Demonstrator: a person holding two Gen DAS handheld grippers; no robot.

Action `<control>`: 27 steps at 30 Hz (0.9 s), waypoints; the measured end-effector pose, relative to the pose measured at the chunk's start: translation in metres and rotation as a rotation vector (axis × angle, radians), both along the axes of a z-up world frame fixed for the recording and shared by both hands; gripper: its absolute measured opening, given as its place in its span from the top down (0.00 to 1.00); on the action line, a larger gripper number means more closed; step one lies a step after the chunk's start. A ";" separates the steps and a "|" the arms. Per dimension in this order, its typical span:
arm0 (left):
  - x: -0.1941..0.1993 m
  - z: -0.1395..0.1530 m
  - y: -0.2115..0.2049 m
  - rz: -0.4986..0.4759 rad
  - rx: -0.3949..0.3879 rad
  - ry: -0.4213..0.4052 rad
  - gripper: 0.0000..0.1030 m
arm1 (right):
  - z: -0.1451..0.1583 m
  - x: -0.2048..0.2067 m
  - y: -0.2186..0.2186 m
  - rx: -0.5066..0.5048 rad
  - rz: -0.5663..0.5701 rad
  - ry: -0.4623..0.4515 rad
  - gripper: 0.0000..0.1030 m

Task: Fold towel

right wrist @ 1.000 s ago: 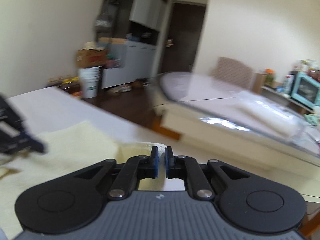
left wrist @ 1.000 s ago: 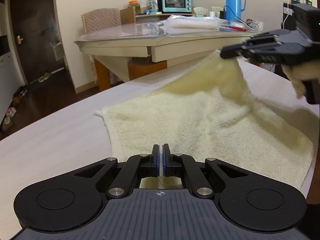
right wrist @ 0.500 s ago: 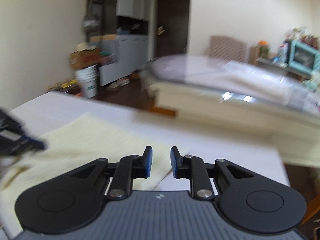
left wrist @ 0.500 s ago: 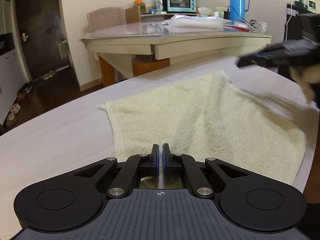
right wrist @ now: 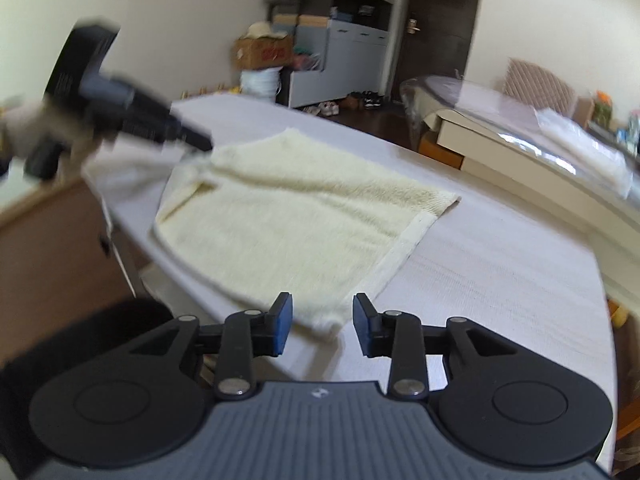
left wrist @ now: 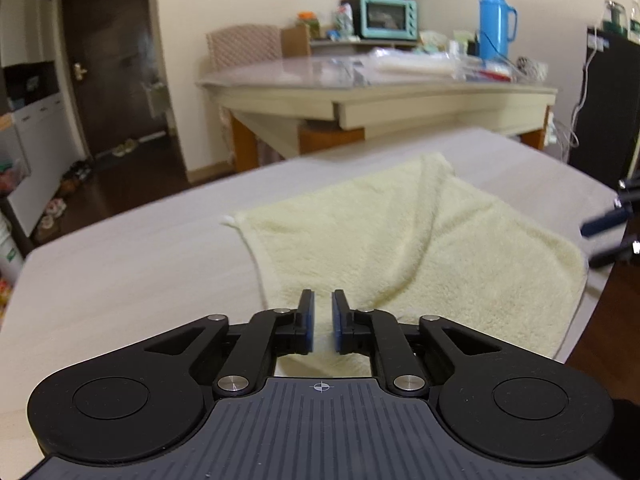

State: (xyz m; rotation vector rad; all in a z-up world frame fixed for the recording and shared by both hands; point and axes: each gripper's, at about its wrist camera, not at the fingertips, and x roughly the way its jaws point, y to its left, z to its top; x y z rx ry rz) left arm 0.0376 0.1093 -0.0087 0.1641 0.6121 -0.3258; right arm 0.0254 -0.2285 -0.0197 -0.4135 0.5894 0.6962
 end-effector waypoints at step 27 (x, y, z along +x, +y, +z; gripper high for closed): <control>0.027 -0.009 -0.031 -0.570 0.263 0.146 0.74 | -0.004 -0.033 0.006 -0.153 0.041 -0.163 0.98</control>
